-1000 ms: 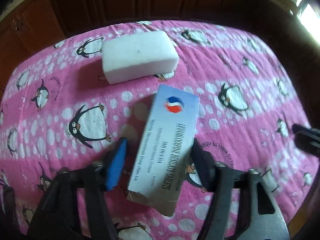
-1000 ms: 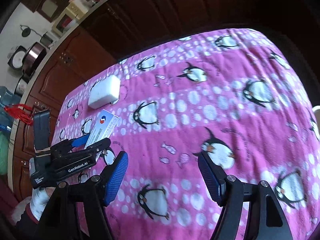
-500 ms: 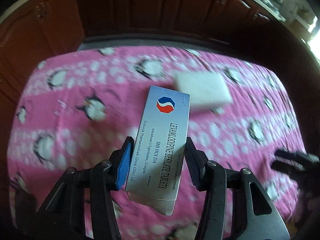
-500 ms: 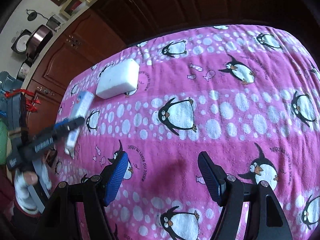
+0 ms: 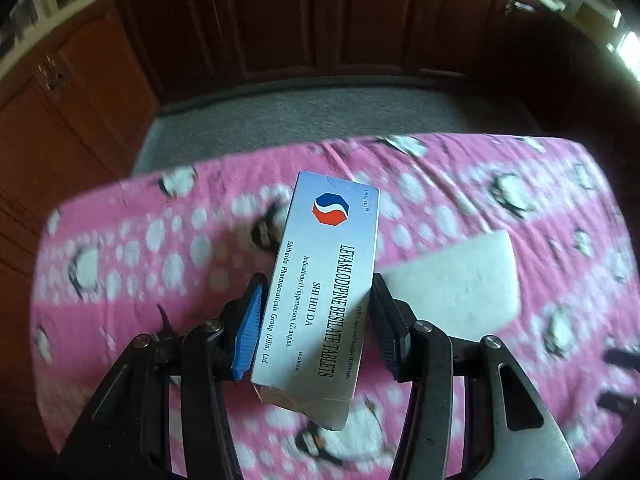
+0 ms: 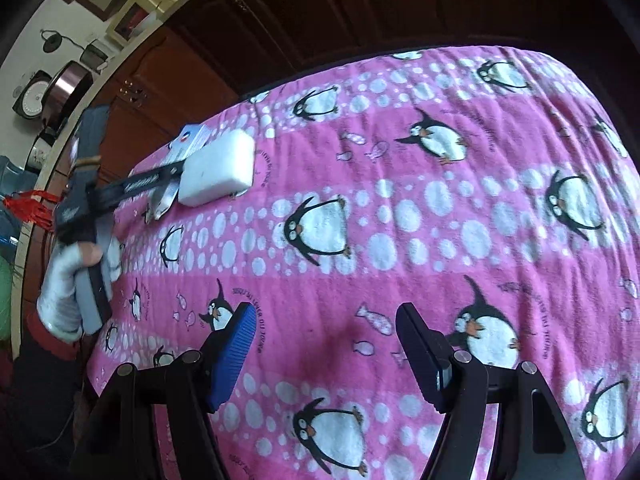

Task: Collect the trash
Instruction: 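Grasp the white sponge with the right tool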

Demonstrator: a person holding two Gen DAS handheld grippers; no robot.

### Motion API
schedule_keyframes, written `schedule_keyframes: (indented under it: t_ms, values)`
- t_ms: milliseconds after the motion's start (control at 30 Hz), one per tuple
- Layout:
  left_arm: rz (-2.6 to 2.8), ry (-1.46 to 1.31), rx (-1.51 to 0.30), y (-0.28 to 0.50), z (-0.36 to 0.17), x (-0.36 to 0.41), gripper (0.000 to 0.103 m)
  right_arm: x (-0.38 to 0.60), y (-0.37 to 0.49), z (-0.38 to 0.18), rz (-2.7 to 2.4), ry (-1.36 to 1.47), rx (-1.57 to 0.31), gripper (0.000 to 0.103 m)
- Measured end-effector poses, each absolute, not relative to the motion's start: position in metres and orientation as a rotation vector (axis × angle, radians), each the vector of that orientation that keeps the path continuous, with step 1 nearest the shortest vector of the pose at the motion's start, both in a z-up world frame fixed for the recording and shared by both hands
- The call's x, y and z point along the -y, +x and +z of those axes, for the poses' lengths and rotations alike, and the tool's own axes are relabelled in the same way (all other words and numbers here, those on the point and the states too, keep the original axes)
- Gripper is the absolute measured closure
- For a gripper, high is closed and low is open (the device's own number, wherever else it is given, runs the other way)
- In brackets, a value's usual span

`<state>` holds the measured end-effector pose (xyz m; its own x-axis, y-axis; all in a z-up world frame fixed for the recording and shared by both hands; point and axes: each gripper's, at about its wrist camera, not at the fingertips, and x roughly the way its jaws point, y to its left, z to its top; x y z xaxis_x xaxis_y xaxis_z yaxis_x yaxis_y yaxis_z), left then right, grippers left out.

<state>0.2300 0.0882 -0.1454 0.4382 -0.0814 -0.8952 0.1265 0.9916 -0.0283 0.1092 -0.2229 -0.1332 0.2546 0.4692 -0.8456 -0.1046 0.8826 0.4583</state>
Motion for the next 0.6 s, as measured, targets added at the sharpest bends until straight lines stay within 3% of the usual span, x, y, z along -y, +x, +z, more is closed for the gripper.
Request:
schedule_keyframes:
  t_ms: [333,600]
  values:
    - [-0.382,0.016,-1.172,0.130,-0.143,-0.068,0.055,0.210,0.117,-0.130,0.419,0.353,-1.245,0.033]
    - [-0.334,-0.058,-1.130,0.101,-0.130,-0.086,0.055,0.179,0.111,-0.132,0.478,0.375,-1.261,0.033]
